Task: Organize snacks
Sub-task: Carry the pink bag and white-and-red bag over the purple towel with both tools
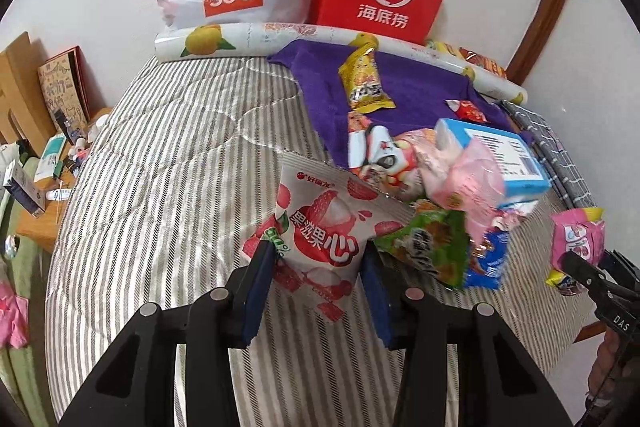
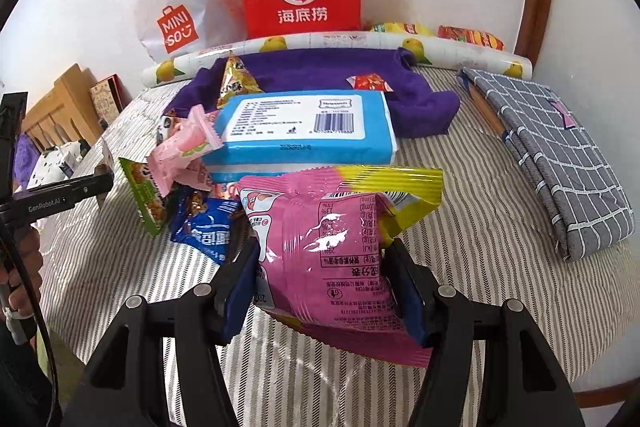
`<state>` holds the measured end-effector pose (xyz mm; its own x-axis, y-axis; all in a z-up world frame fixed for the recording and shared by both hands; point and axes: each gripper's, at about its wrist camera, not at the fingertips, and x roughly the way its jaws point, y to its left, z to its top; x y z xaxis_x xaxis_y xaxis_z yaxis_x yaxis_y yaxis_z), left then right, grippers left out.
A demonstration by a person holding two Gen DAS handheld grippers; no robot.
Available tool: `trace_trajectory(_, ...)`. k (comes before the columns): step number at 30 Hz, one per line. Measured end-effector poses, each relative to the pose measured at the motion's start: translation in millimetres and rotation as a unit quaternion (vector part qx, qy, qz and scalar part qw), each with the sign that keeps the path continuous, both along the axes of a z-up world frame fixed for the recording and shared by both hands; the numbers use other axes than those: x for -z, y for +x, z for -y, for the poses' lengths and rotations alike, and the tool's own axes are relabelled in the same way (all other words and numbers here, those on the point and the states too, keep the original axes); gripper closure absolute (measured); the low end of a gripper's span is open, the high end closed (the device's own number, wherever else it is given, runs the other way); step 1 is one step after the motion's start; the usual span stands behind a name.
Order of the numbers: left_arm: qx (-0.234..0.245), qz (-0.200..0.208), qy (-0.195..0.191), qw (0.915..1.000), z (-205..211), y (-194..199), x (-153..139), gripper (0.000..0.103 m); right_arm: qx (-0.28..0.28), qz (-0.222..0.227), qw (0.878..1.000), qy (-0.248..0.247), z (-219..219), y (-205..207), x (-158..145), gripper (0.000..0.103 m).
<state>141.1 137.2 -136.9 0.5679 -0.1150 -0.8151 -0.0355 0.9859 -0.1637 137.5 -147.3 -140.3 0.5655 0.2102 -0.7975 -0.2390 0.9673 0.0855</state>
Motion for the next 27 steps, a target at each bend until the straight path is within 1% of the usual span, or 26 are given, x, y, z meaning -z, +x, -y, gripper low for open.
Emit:
trace_trajectory(3, 0.013, 0.0, -0.018, 0.9997, 8.5, -2.6, -5.1, 0.061, -0.003, 0.006, 1.0, -0.002, -0.4, -4.5, -5.2, 0.041)
trace_trajectory(5, 0.019, 0.004, -0.022, 0.9996, 15.2, -4.3, -10.4, 0.061, -0.001, 0.009, 1.0, -0.008, 1.1, -6.5, -8.5, 0.041)
trace_trajectory(16, 0.055, 0.03, -0.03, 0.9976, 52.3, -0.4, -42.0, 0.061, 0.013, 0.044, 0.999, 0.001, 23.0, -11.9, -42.6, 0.041)
trace_trajectory(21, 0.067, 0.038, -0.037, 0.9963, 63.6, 4.7, -51.8, 0.061, 0.014, 0.048, 0.999, -0.001, 28.1, -9.0, -48.8, 0.041)
trace_trajectory(27, 0.074, 0.042, -0.034, 0.9958, 73.0, 16.6, -58.7, 0.061, 0.012, 0.049, 0.999, -0.005, 30.6, -0.8, -52.9, 0.041)
